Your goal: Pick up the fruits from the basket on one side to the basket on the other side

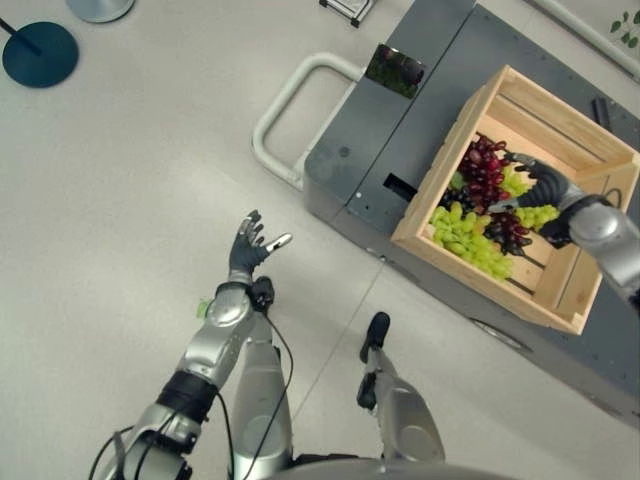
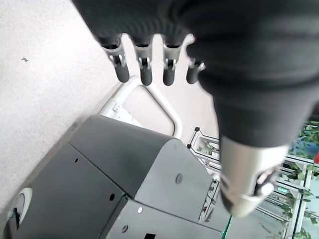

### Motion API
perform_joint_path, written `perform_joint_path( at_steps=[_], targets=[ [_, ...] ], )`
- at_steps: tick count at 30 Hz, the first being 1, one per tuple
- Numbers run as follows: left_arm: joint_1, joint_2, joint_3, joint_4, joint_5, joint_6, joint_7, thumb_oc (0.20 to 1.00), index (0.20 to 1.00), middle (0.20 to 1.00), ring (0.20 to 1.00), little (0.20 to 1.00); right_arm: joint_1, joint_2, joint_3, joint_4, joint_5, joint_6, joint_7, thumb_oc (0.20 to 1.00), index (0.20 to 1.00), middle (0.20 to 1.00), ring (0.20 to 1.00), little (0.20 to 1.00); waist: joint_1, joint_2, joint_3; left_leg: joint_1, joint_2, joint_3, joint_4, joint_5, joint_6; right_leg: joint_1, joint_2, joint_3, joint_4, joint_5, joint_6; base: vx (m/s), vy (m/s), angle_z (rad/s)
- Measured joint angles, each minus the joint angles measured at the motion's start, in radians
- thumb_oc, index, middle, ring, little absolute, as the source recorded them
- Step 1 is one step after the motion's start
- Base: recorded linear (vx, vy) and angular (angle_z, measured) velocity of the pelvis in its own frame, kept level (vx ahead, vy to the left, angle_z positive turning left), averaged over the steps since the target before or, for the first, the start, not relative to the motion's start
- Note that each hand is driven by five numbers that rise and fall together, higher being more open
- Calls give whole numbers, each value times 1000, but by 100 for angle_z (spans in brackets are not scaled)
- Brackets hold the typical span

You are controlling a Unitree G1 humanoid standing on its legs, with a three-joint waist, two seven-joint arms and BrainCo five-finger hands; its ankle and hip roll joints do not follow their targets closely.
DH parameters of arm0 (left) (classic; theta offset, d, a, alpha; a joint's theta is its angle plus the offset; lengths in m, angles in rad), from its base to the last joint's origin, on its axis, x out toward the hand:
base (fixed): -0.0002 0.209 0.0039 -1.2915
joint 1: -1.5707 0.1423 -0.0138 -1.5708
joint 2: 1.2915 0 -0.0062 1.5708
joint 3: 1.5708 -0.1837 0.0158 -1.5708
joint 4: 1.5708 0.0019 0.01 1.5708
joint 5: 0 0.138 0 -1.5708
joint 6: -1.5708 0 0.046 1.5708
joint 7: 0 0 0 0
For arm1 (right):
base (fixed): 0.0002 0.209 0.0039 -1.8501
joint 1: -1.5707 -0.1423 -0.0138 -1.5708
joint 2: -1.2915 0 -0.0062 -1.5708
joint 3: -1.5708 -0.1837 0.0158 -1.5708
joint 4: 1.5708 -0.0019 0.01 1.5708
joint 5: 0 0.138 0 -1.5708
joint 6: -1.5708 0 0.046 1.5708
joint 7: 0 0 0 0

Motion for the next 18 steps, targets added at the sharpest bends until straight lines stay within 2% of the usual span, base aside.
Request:
perform_joint_path(
  at_steps=[5, 11, 15, 18],
  targets=[
    [-4, 1, 0, 0, -11, 0, -8, 1000, 1000, 1000, 1000, 1000, -6, -58, 0, -18, 30, -11, 13, 1000, 1000, 1000, 1000, 1000, -4, -1, 0, 0, 0, 0, 0, 0, 0, 0, 0, 0, 0, 0, 0, 0, 0, 0],
    [-4, 15, -3, 0, -11, 0, -9, 1000, 1000, 1000, 1000, 1000, -32, -56, 32, -4, 26, -12, 17, 1000, 1000, 1000, 1000, 1000, 2, -1, 0, 1, 0, 0, 1, 0, 0, 1, 0, 0, 0, 0, 0, 0, 0, 0],
    [-7, 17, -6, -1, -11, -1, -8, 1000, 1000, 1000, 1000, 1000, -46, 13, 38, 47, 1, -11, 14, 1000, 1000, 1000, 1000, 1000, 6, -2, 0, 1, 0, 0, 1, 0, 0, 2, 0, 0, 0, 0, 0, 0, 0, 0],
    [-8, 14, -9, -3, -11, -1, -7, 1000, 1000, 1000, 1000, 1000, -60, 110, 40, 115, -27, -4, 3, 1000, 1000, 1000, 1000, 1000, 8, -2, 0, 0, 0, -1, 0, 0, 0, 0, 0, 0, 0, 0, 0, 0, 0, 0]
  ],
)
